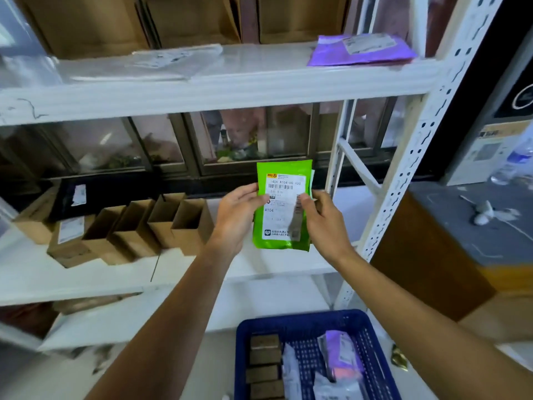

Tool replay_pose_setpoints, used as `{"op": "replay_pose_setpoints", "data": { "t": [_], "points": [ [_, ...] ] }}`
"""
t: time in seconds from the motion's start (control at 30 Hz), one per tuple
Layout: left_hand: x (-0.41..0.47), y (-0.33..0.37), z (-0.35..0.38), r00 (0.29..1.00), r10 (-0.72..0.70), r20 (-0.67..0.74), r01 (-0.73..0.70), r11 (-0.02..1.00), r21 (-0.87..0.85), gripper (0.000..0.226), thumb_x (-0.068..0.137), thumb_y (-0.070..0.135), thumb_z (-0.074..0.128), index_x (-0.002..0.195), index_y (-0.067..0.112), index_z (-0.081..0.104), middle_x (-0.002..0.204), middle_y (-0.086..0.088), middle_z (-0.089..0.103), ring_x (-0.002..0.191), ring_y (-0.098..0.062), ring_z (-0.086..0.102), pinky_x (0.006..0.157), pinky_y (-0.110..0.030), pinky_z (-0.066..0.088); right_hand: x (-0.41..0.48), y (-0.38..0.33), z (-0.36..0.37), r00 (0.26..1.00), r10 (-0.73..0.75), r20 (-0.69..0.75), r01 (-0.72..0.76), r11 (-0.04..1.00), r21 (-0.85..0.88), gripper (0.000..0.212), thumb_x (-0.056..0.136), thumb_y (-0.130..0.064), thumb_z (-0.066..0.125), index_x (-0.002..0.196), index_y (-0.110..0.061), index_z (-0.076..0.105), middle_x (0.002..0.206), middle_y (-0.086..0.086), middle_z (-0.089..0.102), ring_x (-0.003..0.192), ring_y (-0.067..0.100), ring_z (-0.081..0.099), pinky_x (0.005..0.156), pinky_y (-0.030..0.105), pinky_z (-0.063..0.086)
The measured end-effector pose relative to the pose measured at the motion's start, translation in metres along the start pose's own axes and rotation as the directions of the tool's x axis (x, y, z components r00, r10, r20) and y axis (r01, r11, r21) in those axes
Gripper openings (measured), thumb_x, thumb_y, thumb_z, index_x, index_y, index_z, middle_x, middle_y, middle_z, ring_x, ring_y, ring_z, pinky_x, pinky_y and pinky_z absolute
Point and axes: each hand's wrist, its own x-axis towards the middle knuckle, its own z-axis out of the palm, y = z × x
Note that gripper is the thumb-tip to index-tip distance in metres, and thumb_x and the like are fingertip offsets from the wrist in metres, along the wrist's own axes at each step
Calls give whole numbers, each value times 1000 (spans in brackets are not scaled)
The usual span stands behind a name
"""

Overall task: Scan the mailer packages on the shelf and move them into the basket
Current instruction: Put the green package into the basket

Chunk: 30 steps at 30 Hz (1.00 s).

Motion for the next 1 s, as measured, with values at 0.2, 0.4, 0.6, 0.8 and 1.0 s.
{"op": "replay_pose_setpoints", "data": {
  "t": [0.2, 0.4, 0.6, 0.8, 1.0],
  "points": [
    [-10, -57, -3, 997, -68, -43, 68, 998, 13, 34, 85, -1, 72, 118, 3, 67, 107, -9, 76, 94, -22, 74, 75, -29, 59, -20, 44, -1, 962, 229, 151, -243, 966, 84, 32, 101, -45, 50, 106, -16, 62, 93, -11, 67, 81, 0, 62, 54, 6, 39],
    [-18, -127, -8, 986, -148, -75, 151, 988, 28, 29, 83, 1, 73, 112, 2, 71, 102, -12, 77, 93, -26, 73, 83, -36, 59, -44, 120, 10, 929, 332, 165, -343, 938, 46, 9, 96, -16, 60, 90, -14, 66, 93, 6, 73, 84, 21, 64, 73, 33, 45],
    [-30, -200, -1, 964, -252, -85, 258, 963, 76, 23, 82, 2, 75, 105, 5, 75, 94, -13, 77, 89, -27, 73, 82, -38, 59, -65, 196, 6, 906, 395, 152, -394, 918, -36, 12, 97, -14, 55, 92, -14, 67, 95, 14, 70, 88, 29, 65, 74, 37, 48],
    [-46, -276, 8, 955, -296, -12, 291, 928, 233, 22, 88, -1, 69, 104, 14, 73, 89, -6, 78, 83, -20, 74, 79, -36, 60, -84, 256, -9, 883, 452, 129, -452, 892, -36, 15, 98, -7, 52, 96, -7, 66, 96, 14, 70, 83, 24, 63, 69, 31, 46],
    [-54, -344, 17, 904, -427, 26, 400, 865, 304, 18, 87, 0, 72, 99, 13, 73, 91, -6, 77, 86, -22, 73, 80, -36, 61, -102, 325, -18, 822, 558, 114, -562, 827, -2, 21, 98, -7, 51, 97, -17, 70, 93, 4, 74, 83, 23, 69, 66, 39, 57]
  ]
}}
